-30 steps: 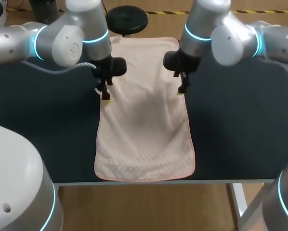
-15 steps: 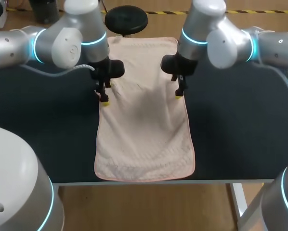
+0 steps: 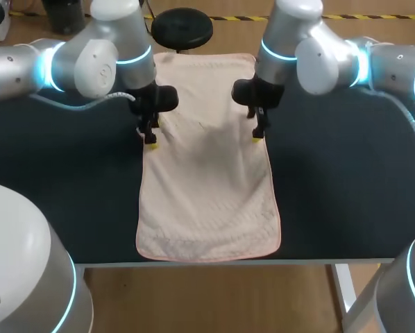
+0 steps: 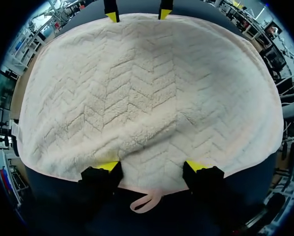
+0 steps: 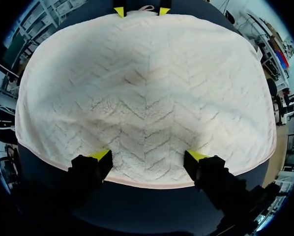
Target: Fold the towel
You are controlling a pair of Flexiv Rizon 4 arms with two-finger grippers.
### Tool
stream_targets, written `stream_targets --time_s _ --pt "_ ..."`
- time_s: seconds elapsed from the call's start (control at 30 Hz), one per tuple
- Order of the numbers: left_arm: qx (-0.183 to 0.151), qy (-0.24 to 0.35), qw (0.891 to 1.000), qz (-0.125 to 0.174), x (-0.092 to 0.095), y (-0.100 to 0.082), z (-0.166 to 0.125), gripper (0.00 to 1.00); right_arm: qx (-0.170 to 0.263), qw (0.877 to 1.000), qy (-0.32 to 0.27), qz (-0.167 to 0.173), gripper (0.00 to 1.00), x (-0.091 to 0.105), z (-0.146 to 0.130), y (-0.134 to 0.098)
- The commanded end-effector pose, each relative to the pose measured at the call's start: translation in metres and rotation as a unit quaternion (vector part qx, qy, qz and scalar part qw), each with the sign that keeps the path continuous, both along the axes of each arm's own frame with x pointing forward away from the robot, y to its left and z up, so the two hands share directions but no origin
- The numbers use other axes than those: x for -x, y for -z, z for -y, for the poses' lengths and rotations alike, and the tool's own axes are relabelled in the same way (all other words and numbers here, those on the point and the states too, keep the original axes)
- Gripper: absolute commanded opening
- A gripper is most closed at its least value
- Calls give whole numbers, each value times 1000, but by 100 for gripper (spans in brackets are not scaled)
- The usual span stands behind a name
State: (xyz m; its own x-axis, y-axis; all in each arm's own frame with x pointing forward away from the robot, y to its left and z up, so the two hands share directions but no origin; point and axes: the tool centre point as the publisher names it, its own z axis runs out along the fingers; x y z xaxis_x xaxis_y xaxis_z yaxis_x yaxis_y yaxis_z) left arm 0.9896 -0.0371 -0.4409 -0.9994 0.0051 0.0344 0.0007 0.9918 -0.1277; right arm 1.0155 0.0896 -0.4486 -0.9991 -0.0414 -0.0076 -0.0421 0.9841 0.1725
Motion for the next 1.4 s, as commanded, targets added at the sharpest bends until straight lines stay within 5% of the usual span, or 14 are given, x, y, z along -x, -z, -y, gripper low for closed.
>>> stream_targets --time_s 0.03,1.0,1.4 --pt "-1 2 1000 -3 0 6 2 0 2 1000 -2 -3 0 -3 1 8" --pt "6 -5 999 42 20 -53 -10 0 -12 998 13 52 0 12 13 -63" --pt "4 18 997 69 22 -100 -13 0 -9 998 14 61 0 18 19 -106"
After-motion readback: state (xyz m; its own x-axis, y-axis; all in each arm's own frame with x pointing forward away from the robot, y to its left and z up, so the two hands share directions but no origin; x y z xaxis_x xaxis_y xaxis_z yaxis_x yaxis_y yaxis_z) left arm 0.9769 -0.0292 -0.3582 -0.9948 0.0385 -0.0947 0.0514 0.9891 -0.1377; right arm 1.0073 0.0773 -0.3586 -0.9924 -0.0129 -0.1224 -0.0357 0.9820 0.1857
